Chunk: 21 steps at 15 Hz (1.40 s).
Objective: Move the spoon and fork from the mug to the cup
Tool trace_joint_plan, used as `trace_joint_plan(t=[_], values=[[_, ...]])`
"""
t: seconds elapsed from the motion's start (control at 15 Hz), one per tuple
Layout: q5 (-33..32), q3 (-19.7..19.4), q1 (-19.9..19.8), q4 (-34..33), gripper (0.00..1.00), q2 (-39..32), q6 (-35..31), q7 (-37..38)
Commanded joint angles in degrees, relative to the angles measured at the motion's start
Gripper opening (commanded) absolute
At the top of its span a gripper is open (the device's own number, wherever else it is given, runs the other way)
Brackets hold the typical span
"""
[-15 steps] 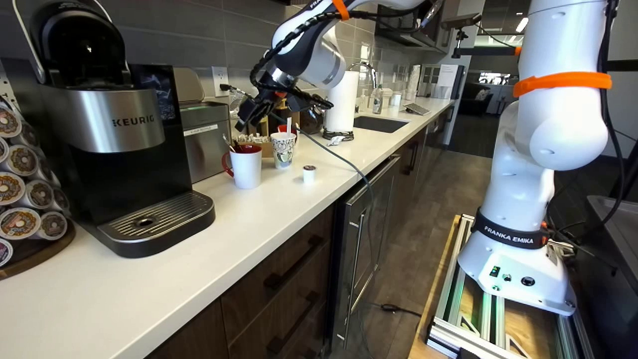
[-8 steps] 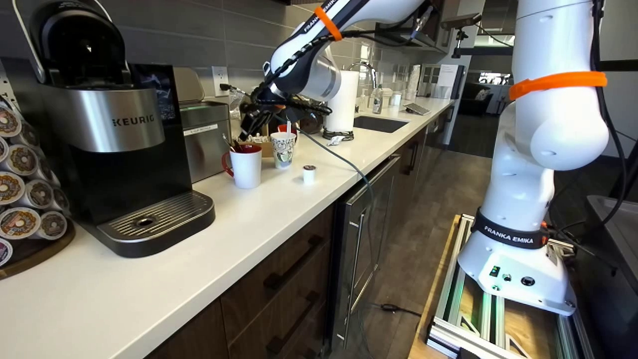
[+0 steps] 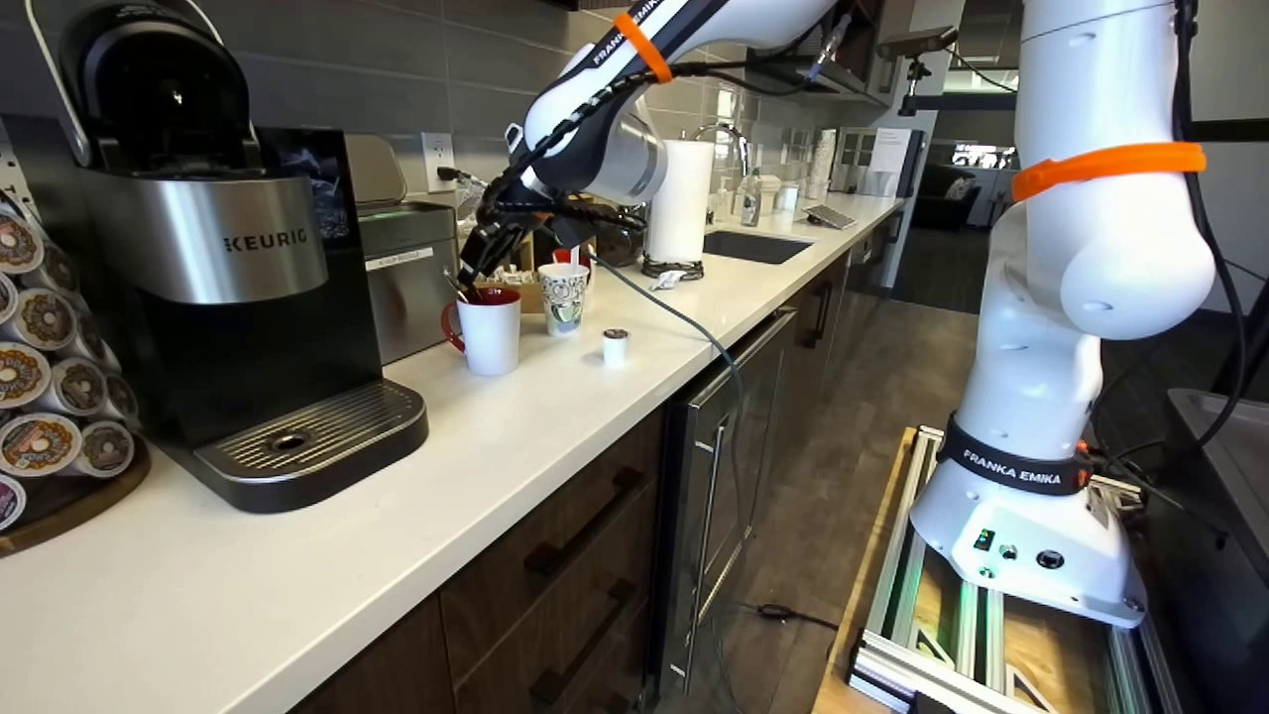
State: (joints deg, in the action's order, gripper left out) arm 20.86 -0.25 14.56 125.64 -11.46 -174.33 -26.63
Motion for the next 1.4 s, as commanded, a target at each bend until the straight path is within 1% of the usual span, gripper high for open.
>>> trace_joint_plan(t=[0.0, 0.13, 0.2, 0.27, 0.33, 0.4, 0.47, 0.53, 0.6, 0.67, 0.73, 0.8, 0.87, 1.07, 1.33], values=[[-1.1, -0.9, 1.1, -1.6, 0.48, -2.4, -2.3, 1.4], [-1.0, -1.4, 1.2, -2.3, 0.43, -3.0, -2.7, 1.6], [-1.0, -1.6, 1.2, -2.6, 0.36, -3.3, -3.1, 1.6], [-0.9, -1.8, 1.2, -2.7, 0.4, -3.5, -3.4, 1.7], [-0.8, -2.1, 1.3, -2.9, 0.35, -3.8, -3.8, 1.8], [-0.8, -2.5, 1.5, -3.1, 0.33, -4.0, -3.7, 2.0], [-0.8, -2.7, 1.6, -3.2, 0.34, -4.2, -3.6, 2.2], [-0.8, -3.0, 1.8, -3.3, 0.3, -4.4, -3.4, 2.4], [-0.9, -3.2, 2.0, -3.3, 0.32, -4.6, -3.2, 2.6], [-1.0, -3.6, 2.3, -3.3, 0.29, -4.7, -3.1, 2.9], [-1.1, -3.9, 2.7, -3.2, 0.22, -4.7, -3.1, 3.2], [-1.1, -4.4, 3.1, -3.0, 0.1, -4.6, -2.9, 3.6], [-1.1, -4.8, 3.5, -2.8, 0.0, -4.5, -2.7, 4.0], [-0.7, -4.9, 4.5, -2.2, 0.03, -3.4, -2.8, 4.4], [0.5, -2.3, 4.8, -0.3, 0.03, 0.5, -3.1, 2.5]])
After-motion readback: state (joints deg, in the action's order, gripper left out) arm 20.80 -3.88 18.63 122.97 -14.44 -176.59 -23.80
